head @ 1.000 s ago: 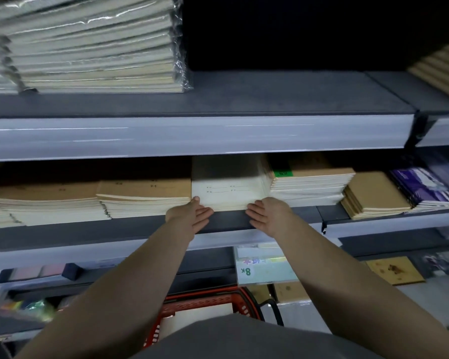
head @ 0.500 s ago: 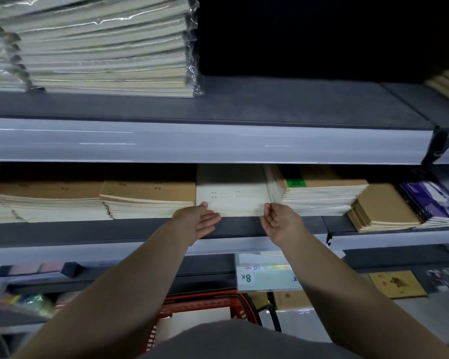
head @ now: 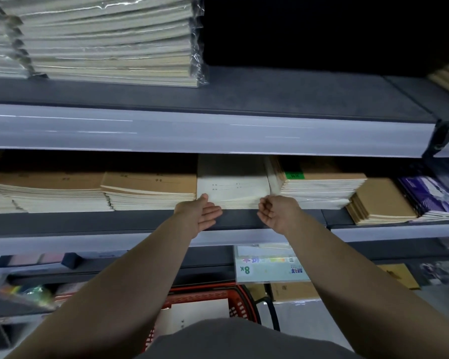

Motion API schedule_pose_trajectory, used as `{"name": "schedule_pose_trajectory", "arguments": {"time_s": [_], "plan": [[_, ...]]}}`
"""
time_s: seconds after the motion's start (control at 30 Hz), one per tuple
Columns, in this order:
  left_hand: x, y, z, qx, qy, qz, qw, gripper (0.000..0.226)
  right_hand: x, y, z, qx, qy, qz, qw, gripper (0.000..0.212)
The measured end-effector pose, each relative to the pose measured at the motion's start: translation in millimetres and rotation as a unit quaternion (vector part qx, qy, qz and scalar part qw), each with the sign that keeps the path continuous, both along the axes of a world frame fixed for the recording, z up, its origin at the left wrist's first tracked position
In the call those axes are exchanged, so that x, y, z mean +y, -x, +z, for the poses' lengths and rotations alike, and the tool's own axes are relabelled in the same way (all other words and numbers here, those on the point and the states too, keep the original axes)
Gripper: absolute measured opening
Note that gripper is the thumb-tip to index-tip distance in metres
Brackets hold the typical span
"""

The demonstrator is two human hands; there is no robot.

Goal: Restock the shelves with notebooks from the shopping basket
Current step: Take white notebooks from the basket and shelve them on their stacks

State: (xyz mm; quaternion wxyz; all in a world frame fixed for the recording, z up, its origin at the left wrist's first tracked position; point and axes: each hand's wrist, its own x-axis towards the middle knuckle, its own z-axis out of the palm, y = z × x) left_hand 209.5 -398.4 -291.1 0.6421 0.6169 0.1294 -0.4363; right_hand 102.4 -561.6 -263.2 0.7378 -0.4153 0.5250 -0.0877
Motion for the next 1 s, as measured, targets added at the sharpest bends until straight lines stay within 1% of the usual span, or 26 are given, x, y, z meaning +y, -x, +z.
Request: {"name": "schedule_pose_trajectory", "arguments": {"time_s": [0.07, 0.1, 0.17, 0.3, 0.37, 0.47, 0.6, 0.73, 0.9, 1.0], "plan": [[4.4, 0.9, 2.2, 0.008, 0.025, -0.028, 0.999, 0.04, 1.2, 8.7, 0.6, -0.032, -0.01, 0.018, 0.999, 0.015], [7.7, 0.5, 3.8, 0.016, 0.039, -0.046, 0.998, 0.044, 2.4, 13.5, 0.8, -0.045, -0.014, 0.03, 0.998, 0.02], [14.8, -0.8, 5.7, 0.031, 0.072, -0.071, 0.994, 0.05, 6.8, 22.5, 1.7, -0.068, -0.029, 0.056, 0.996, 0.036], [24.3, 5.6, 10.6, 0.038, 0.147, -0.063, 0.986, 0.045, 21.1, 33.2, 6.4, -0.111, -0.038, 0.065, 0.991, 0.063], [27.4, 10.1, 15.7, 0.04, 0.178, -0.052, 0.982, 0.043, 28.5, 37.3, 9.8, -0.121, -0.038, 0.06, 0.99, 0.072], [34.7, 13.5, 26.4, 0.039, 0.22, -0.038, 0.974, 0.049, 40.6, 45.9, 14.9, -0.137, -0.032, 0.058, 0.988, 0.081], [49.6, 19.3, 38.0, 0.035, 0.241, -0.043, 0.969, 0.055, 58.9, 59.8, 21.4, -0.159, -0.016, 0.058, 0.985, 0.086], [64.7, 33.7, 44.0, 0.03, 0.253, -0.057, 0.965, 0.058, 75.3, 72.8, 26.2, -0.166, 0.01, 0.061, 0.984, 0.086], [86.7, 59.1, 36.5, 0.026, 0.263, -0.053, 0.963, 0.057, 91.0, 92.5, 19.9, -0.152, 0.031, 0.093, 0.984, 0.087], [101.6, 73.3, 26.4, 0.029, 0.256, -0.045, 0.965, 0.059, 95.5, 109.1, 11.1, -0.14, 0.026, 0.108, 0.984, 0.087]]}}
